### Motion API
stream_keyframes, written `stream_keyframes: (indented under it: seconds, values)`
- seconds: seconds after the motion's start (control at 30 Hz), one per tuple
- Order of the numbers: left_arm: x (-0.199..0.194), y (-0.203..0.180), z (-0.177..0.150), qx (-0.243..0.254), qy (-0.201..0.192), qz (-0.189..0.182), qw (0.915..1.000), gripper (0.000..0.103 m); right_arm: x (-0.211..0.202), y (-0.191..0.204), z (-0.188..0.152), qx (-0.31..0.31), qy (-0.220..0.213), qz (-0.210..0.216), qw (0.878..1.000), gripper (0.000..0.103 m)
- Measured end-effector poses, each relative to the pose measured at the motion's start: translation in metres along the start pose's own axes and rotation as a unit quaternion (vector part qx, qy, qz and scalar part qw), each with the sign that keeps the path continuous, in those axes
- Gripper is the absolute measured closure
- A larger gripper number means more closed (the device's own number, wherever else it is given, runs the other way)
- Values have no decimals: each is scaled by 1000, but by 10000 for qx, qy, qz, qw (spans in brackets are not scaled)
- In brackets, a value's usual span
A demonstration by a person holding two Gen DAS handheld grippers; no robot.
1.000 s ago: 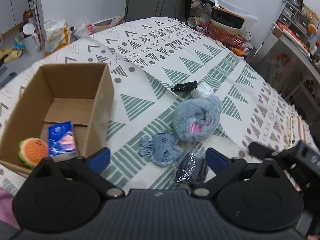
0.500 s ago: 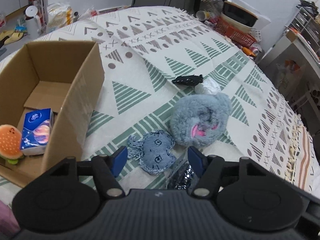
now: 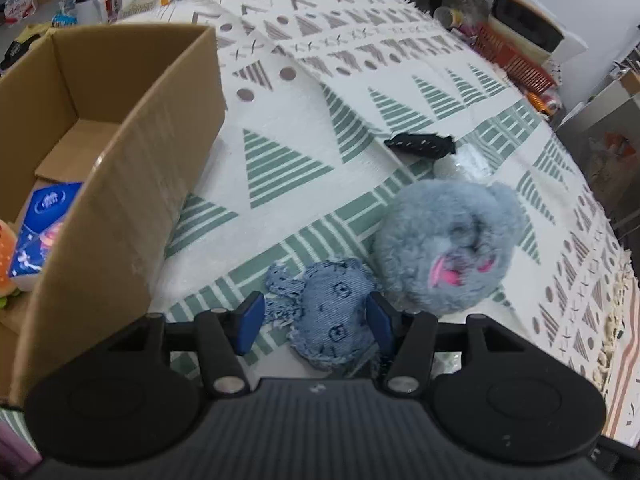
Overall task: Organize soft objects
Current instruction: 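Grasp the denim fish plush with the left tool while the right tool grasps the black plastic bag, then carry the denim fish into the box with the left tool while the right tool carries the black bag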
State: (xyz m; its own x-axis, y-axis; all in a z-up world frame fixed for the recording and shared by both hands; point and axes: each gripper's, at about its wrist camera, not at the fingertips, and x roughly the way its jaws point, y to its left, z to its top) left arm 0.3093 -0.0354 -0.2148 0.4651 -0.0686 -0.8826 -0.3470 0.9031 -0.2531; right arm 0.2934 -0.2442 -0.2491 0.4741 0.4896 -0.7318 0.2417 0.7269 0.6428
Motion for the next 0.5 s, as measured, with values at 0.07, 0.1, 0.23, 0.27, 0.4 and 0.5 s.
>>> stream_keyframes:
  seconds: [0.07,0.1,0.23,0.27,0.4,0.5]
  values:
    - [4,3,0,-78,14,-34,10000,47,0,0,1,1,13,4,10000,92]
    - [5,4,0,-104,2,-43,9999,47,0,-1,1,23,35,19,10000,92]
    - [7,4,2,-174,-18,-126,9998,61,1,-7,3,197,168,71,9996,65]
    - [6,3,2,-199,9,-228,9995,69,1,-7,2,209,200,84,9995,45]
    - [0,0,-1,-148,72,-327,9993,74,6,-3,-3,-10,300,145,9994,39]
    - [-2,5,-5,-240,109,-381,9989,77,10,0,-8,-182,249,105,9995,42]
